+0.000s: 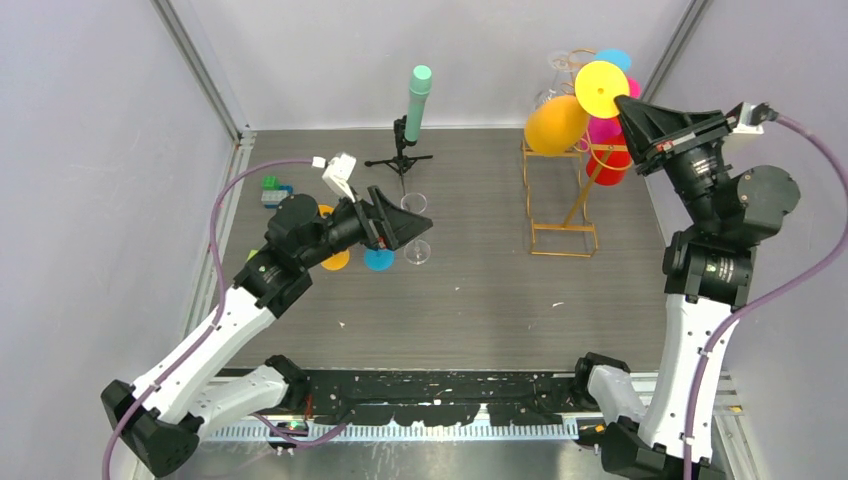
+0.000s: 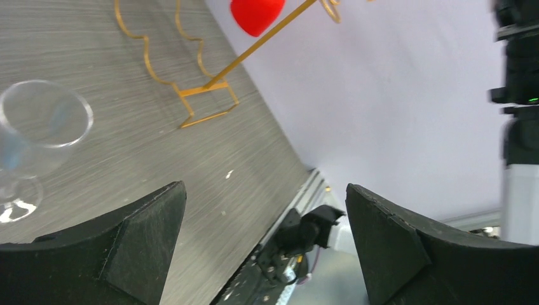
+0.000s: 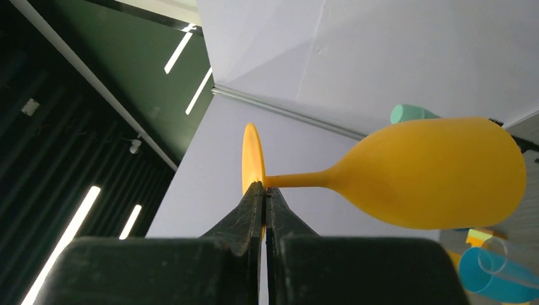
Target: Take the wine glass off the wine glass rack
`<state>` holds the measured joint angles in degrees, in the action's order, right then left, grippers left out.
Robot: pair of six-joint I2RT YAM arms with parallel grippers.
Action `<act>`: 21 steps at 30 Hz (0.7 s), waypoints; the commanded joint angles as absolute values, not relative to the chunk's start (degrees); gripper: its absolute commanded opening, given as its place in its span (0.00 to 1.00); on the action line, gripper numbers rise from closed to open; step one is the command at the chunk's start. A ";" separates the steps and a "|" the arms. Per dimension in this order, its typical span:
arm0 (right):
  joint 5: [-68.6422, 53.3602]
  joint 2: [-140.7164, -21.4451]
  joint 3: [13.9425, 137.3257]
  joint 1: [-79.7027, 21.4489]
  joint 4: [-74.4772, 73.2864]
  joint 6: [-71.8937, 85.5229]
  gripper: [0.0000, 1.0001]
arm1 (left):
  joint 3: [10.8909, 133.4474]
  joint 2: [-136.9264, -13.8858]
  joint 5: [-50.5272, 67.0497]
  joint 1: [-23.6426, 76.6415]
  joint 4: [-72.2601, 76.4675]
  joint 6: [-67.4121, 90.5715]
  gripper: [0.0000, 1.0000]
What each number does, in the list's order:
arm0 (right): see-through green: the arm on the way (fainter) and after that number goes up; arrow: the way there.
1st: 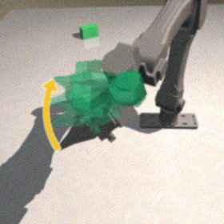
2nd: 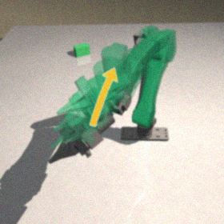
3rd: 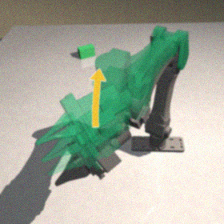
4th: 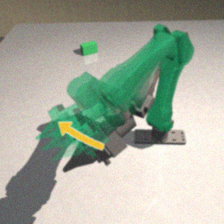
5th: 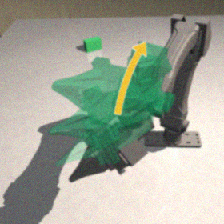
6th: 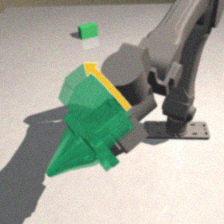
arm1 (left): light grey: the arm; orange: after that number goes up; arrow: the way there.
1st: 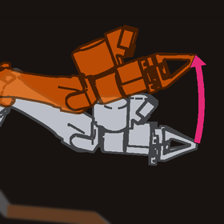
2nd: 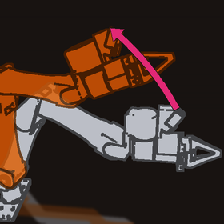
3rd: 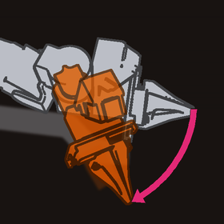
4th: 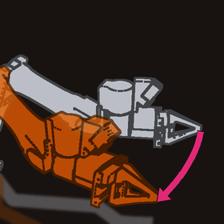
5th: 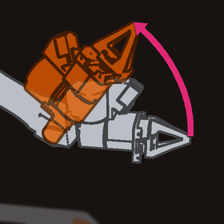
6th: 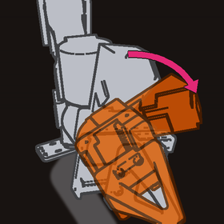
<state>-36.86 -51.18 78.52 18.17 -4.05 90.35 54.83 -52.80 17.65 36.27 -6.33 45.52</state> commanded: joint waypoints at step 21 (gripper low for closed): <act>-30.14 -43.65 62.80 0.36 19.15 110.94 0.00 | 57.90 -67.49 21.70 36.62 45.25 77.50 0.96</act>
